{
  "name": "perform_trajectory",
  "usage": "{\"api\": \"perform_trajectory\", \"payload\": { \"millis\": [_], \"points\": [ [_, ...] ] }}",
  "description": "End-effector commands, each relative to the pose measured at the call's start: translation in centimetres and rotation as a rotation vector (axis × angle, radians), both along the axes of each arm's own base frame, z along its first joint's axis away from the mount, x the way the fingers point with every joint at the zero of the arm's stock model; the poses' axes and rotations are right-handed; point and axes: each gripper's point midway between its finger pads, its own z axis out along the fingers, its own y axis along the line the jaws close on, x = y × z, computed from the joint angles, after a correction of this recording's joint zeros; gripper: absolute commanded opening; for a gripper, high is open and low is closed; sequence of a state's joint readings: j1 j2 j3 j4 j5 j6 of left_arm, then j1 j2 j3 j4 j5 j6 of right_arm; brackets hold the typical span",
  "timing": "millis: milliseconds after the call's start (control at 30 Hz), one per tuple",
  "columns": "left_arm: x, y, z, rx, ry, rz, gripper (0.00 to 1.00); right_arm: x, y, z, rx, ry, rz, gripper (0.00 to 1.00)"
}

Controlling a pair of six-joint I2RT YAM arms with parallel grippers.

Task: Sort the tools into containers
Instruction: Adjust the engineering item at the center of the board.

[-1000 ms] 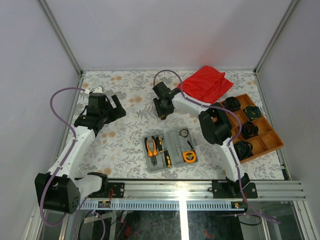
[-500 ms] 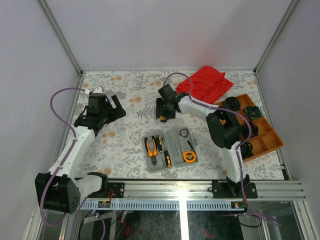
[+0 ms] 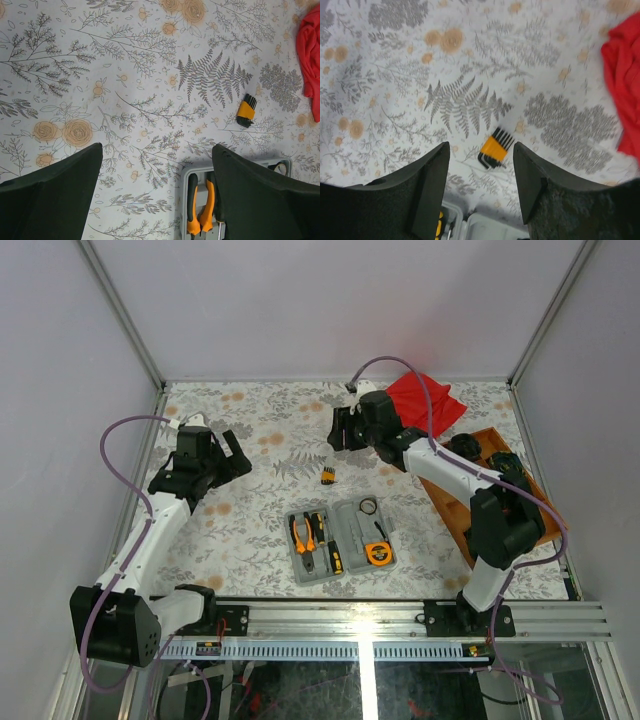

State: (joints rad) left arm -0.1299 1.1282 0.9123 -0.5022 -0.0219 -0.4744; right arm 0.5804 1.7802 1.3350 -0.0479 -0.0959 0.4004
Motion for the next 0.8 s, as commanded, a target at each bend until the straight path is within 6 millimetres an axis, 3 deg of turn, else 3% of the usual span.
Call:
{"api": "perform_trajectory", "payload": {
  "millis": [0, 333, 467, 600, 767],
  "points": [
    [0.7, 0.2, 0.7, -0.009, -0.045, 0.010, 0.88, 2.5, 0.4, 5.0, -0.062, -0.335, 0.112, 0.59],
    [0.7, 0.3, 0.7, -0.008, -0.046, 0.014, 0.88, 2.9, 0.9, 2.8, -0.284, -0.409, 0.423, 0.54],
    [0.7, 0.3, 0.7, -0.009, -0.044, 0.014, 0.88, 2.0, 1.9, 2.6, -0.231, -0.427, 0.576, 0.58],
    [0.7, 0.3, 0.7, -0.012, -0.045, 0.012, 0.88, 2.3, 2.2, 2.0, -0.274, -0.495, 0.682, 0.60],
    [0.7, 0.3, 0.6, -0.013, -0.044, 0.012, 0.88, 0.7, 2.5, 1.5, -0.245, -0.670, 0.986, 0.71]
  ]
}}
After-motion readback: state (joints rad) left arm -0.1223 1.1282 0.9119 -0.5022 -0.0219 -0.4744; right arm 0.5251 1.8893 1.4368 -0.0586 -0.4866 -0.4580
